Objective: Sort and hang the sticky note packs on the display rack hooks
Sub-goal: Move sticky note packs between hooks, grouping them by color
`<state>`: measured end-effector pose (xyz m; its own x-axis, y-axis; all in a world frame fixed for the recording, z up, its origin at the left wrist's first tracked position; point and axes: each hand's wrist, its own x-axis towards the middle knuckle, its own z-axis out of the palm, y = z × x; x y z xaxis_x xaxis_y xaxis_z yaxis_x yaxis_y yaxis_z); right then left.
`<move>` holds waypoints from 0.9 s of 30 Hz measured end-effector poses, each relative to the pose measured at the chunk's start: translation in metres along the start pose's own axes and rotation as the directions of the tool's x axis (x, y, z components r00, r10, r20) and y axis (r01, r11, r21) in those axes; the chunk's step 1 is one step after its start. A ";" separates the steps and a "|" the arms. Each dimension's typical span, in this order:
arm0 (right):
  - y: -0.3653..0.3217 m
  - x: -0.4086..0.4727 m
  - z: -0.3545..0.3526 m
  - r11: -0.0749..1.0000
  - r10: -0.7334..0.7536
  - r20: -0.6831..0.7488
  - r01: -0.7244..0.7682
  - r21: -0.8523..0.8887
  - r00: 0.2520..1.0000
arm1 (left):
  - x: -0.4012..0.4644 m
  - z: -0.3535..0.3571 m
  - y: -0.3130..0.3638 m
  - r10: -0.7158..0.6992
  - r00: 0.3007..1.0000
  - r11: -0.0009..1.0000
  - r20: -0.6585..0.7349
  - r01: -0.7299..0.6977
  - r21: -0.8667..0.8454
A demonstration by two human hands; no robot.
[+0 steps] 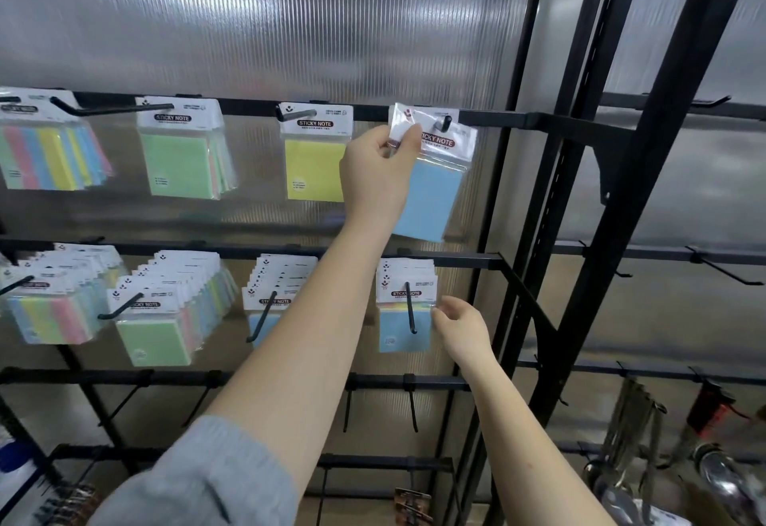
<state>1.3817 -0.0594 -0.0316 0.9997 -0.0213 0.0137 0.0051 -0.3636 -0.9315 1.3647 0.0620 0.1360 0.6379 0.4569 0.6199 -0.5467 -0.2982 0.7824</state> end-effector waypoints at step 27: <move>0.002 0.018 0.007 0.999 -0.005 0.026 0.007 -0.048 1.000 | 0.055 0.015 -0.047 -0.155 0.988 0.917 -0.010 0.147 0.371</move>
<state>1.3995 -0.0541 -0.0361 0.9999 0.0052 0.0093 0.0106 -0.4083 -0.9128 1.4338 0.0889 0.1340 0.7097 0.5056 0.4906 -0.2064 -0.5166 0.8310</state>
